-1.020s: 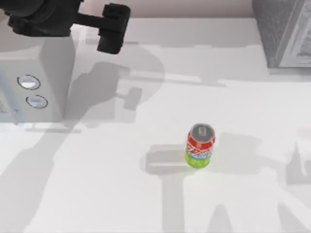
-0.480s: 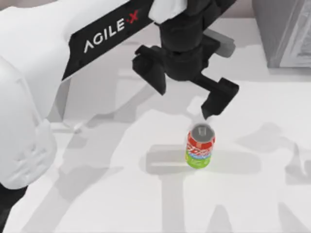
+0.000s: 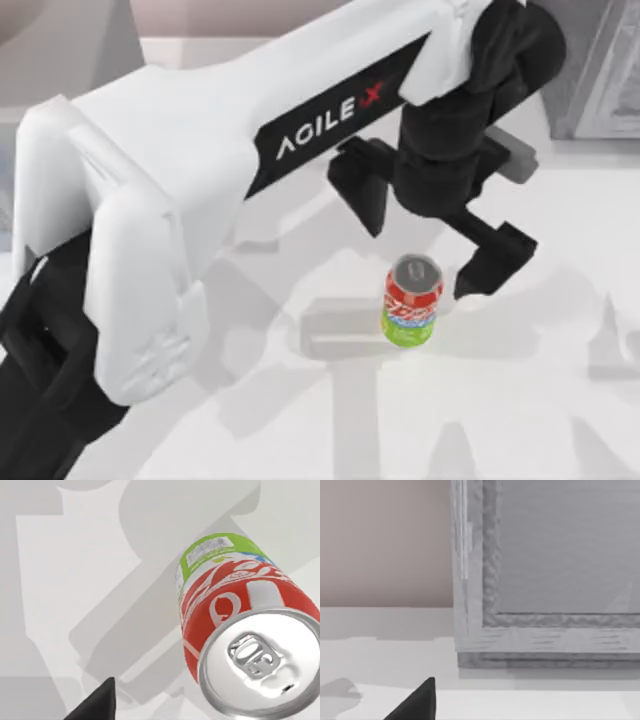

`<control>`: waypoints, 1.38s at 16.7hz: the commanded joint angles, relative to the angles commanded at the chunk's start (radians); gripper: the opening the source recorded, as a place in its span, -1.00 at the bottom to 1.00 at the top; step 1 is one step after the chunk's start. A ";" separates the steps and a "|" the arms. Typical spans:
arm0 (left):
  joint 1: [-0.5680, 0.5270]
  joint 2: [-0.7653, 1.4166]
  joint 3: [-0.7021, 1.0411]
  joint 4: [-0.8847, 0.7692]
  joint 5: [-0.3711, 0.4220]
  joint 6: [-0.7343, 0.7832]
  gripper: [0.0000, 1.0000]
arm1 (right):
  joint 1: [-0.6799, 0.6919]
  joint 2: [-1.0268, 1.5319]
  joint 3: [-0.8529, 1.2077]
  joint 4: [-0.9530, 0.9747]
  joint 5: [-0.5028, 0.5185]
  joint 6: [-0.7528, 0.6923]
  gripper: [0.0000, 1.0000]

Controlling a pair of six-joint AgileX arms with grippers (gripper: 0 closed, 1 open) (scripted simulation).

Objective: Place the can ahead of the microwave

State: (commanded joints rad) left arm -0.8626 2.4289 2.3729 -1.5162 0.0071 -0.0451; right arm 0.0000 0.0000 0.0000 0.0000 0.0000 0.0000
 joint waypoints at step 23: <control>0.001 -0.021 -0.276 0.254 0.000 0.001 -0.06 | 0.000 0.000 0.000 0.000 0.000 0.000 1.00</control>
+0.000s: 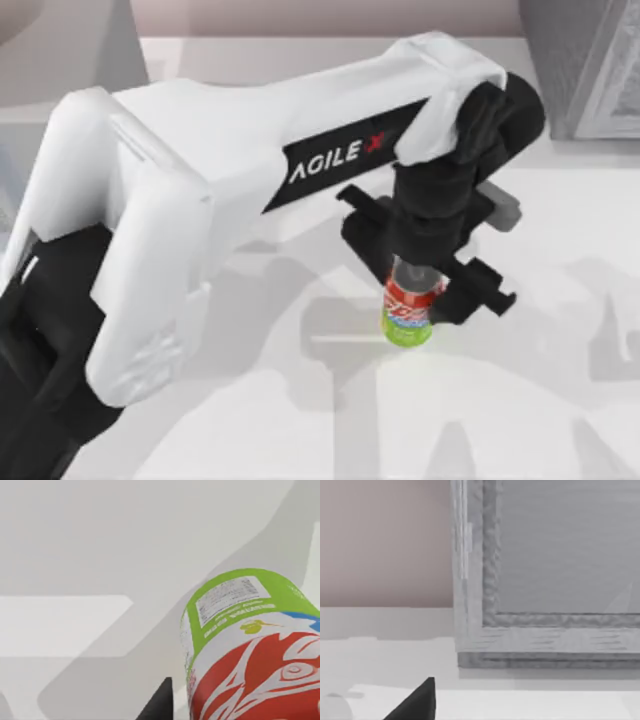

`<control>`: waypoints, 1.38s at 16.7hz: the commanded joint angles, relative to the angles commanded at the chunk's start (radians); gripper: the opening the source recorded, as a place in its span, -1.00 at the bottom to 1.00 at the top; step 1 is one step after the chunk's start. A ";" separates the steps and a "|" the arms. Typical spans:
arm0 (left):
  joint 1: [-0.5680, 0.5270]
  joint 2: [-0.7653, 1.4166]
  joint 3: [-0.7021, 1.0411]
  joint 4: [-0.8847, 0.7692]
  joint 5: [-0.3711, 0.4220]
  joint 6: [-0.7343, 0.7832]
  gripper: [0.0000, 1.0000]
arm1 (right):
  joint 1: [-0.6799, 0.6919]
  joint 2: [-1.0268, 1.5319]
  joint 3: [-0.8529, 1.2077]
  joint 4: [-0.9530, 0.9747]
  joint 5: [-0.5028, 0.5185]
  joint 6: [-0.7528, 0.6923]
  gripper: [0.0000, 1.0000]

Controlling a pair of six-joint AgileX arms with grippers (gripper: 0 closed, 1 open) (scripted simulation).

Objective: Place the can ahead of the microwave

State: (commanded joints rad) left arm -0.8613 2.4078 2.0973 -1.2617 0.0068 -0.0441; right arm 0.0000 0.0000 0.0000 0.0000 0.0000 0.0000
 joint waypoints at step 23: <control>0.000 0.003 0.161 -0.160 0.000 0.000 -1.00 | 0.000 0.000 0.000 0.000 0.000 0.000 1.00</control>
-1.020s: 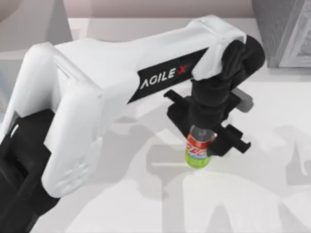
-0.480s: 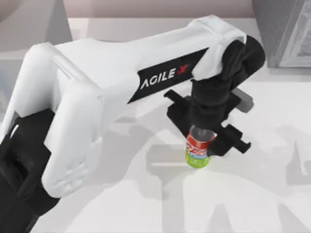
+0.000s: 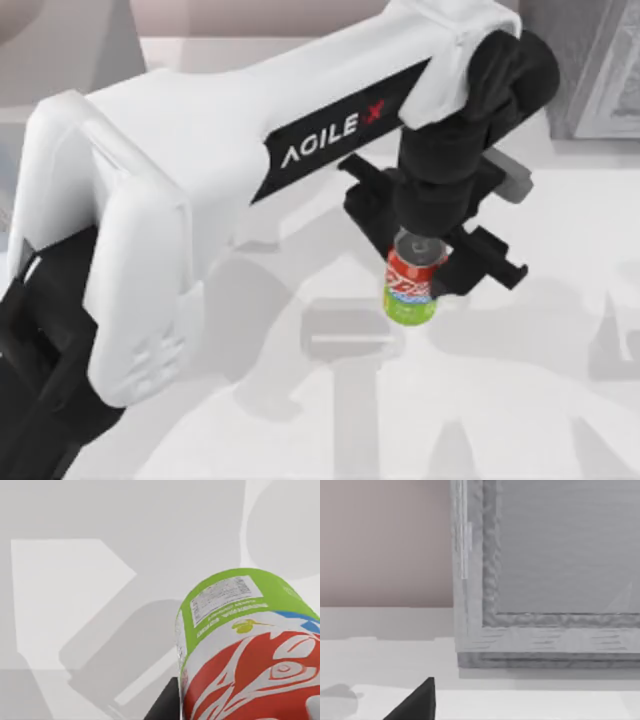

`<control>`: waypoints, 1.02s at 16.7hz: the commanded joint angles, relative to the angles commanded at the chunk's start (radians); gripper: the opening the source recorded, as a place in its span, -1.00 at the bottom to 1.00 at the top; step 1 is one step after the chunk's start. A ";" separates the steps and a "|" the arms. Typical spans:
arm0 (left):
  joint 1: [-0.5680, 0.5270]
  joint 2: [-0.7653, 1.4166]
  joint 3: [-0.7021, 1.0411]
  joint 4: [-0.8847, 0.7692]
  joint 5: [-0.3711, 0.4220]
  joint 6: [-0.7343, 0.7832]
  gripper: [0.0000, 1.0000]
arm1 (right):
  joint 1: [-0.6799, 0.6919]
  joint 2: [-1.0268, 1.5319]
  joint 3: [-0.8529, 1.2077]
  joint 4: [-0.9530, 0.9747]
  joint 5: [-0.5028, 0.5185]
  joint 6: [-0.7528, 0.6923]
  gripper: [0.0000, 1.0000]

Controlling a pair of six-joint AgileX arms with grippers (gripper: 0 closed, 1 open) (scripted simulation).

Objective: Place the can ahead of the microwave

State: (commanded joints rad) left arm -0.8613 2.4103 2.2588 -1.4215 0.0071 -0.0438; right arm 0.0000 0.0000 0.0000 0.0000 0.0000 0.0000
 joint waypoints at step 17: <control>0.447 -0.658 -0.825 0.226 0.059 0.110 -1.00 | 0.000 0.000 0.000 0.000 0.000 0.000 1.00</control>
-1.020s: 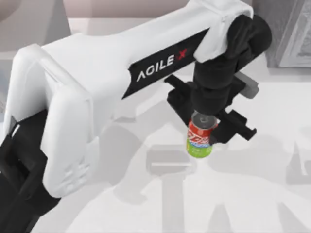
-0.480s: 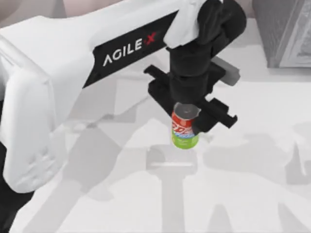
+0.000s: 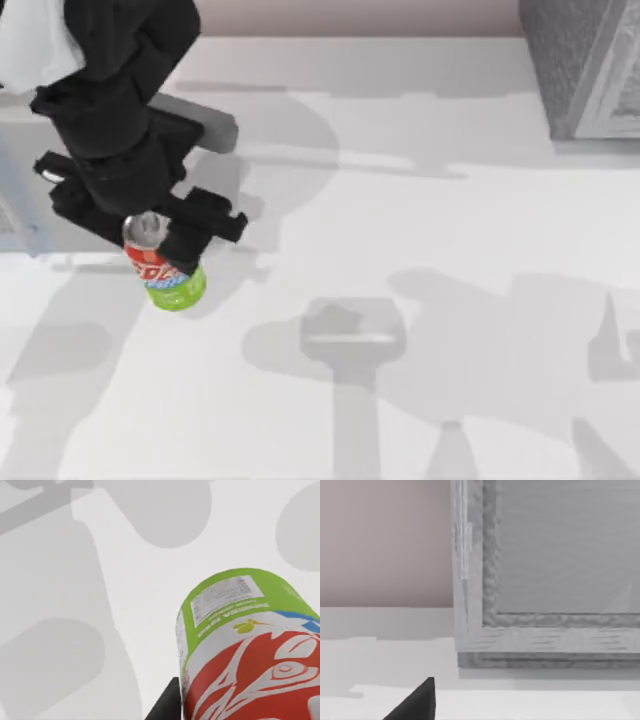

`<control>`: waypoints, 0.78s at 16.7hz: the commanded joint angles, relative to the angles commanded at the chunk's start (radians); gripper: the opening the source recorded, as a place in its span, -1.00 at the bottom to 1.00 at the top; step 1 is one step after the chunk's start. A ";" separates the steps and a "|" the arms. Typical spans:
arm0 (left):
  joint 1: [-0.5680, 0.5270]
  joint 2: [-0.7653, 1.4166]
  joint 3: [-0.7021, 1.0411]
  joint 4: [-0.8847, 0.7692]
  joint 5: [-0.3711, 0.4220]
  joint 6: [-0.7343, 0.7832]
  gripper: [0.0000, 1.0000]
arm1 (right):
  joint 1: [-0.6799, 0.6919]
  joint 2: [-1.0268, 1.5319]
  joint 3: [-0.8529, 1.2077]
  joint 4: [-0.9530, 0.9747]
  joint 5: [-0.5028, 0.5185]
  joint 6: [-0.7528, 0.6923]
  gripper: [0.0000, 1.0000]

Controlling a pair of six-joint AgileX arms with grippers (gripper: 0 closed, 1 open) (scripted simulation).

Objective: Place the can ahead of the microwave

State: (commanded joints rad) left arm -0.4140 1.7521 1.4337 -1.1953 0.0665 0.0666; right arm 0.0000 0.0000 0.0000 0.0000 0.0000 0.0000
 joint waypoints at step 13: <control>0.438 -0.387 -0.509 0.066 -0.067 -0.025 -1.00 | 0.000 0.000 0.000 0.000 0.000 0.000 1.00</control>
State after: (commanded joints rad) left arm 0.0245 1.3654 0.9248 -1.1292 -0.0005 0.0413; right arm 0.0000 0.0000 0.0000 0.0000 0.0000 0.0000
